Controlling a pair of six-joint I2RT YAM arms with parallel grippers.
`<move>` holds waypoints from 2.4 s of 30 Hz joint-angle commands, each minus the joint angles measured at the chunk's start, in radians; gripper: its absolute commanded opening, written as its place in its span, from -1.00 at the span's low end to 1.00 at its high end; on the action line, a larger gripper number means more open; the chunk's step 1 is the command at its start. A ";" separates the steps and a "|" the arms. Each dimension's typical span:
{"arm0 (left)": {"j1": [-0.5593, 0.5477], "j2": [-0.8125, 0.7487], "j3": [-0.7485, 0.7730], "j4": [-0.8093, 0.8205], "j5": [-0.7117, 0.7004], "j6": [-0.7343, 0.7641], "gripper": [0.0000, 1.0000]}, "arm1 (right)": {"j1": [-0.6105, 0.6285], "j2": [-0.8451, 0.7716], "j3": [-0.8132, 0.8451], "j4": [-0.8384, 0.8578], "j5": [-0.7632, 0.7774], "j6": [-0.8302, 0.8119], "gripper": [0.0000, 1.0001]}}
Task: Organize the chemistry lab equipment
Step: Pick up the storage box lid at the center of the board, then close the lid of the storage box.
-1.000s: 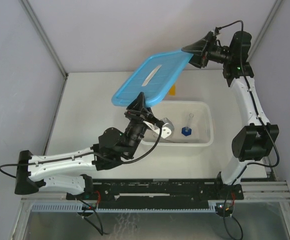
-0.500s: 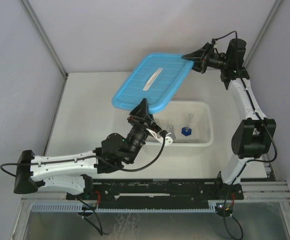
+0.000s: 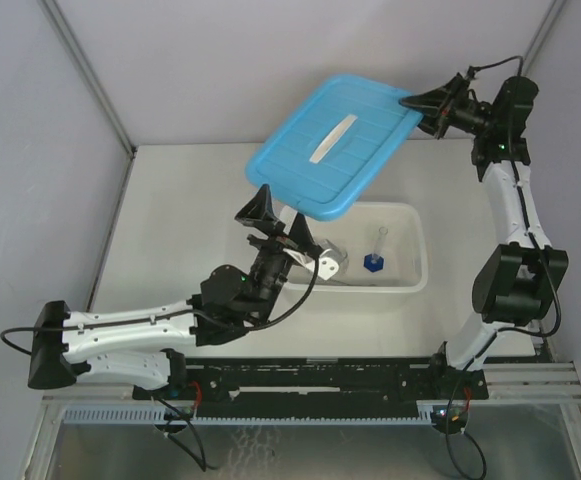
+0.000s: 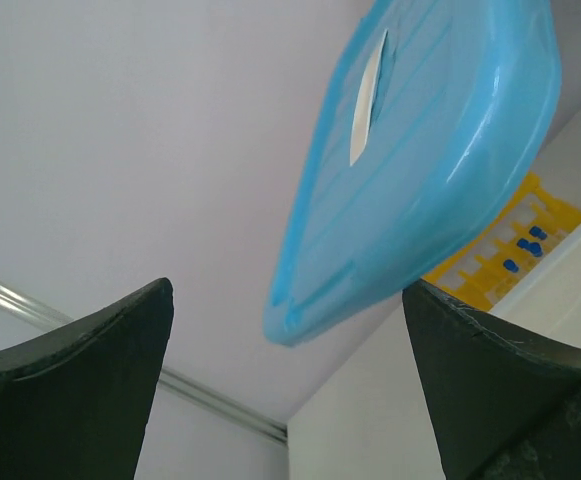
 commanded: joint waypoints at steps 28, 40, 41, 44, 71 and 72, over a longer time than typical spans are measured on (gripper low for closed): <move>0.924 -0.046 0.180 -0.371 1.347 -2.561 0.44 | -0.159 -0.186 -0.247 0.551 0.213 0.074 -1.00; 0.990 0.075 0.017 0.046 1.402 -2.891 0.46 | -0.129 -0.204 -0.261 0.608 0.306 0.075 -1.00; 0.996 0.081 0.013 0.077 1.402 -2.909 0.45 | -0.122 -0.206 -0.262 0.603 0.309 0.069 -1.00; 1.008 0.128 0.007 0.175 1.398 -2.963 0.45 | -0.102 -0.218 -0.281 0.596 0.323 0.059 -1.00; 1.009 0.345 0.106 0.159 1.454 -2.893 0.35 | -0.112 -0.354 -0.312 0.467 0.345 -0.029 -1.00; 1.010 0.355 0.117 0.159 1.454 -2.894 0.34 | -0.107 -0.357 -0.312 0.465 0.346 -0.032 -1.00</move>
